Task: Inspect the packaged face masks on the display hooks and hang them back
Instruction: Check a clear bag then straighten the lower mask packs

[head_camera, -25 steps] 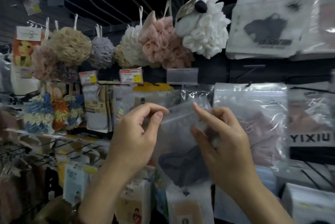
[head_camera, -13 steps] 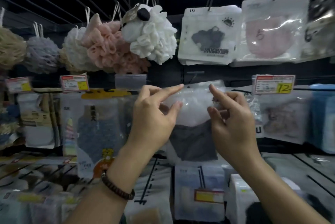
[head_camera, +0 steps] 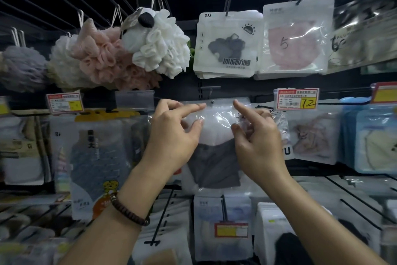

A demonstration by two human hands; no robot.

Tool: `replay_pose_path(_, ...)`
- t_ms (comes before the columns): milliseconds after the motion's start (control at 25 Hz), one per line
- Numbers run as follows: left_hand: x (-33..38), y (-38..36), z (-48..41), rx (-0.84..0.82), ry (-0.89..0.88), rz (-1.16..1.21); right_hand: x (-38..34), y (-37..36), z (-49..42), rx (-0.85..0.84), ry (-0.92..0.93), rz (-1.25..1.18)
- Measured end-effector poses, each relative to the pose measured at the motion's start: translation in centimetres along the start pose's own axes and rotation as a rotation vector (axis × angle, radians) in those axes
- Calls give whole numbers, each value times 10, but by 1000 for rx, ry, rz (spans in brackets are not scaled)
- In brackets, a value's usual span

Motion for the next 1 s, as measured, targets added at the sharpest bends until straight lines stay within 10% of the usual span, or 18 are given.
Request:
replay_pose_path(640, -20, -21, 9, -126, 102, -125, 4, -14, 4, -3, 1, 229)
replay_pose_path(1000, -30, -56, 81, -300, -245, -266, 40, -27, 58, -6, 323, 645)
Point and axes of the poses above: each hand's wrist, its own z-axis away from the middle knuckle, its own y-axis out of the back of the hand, x = y × z, the point moved 5 cm from there along -z, towards the middle knuckle, and after that the axes turned 15 degrees about -y, right-handed, at the moved point
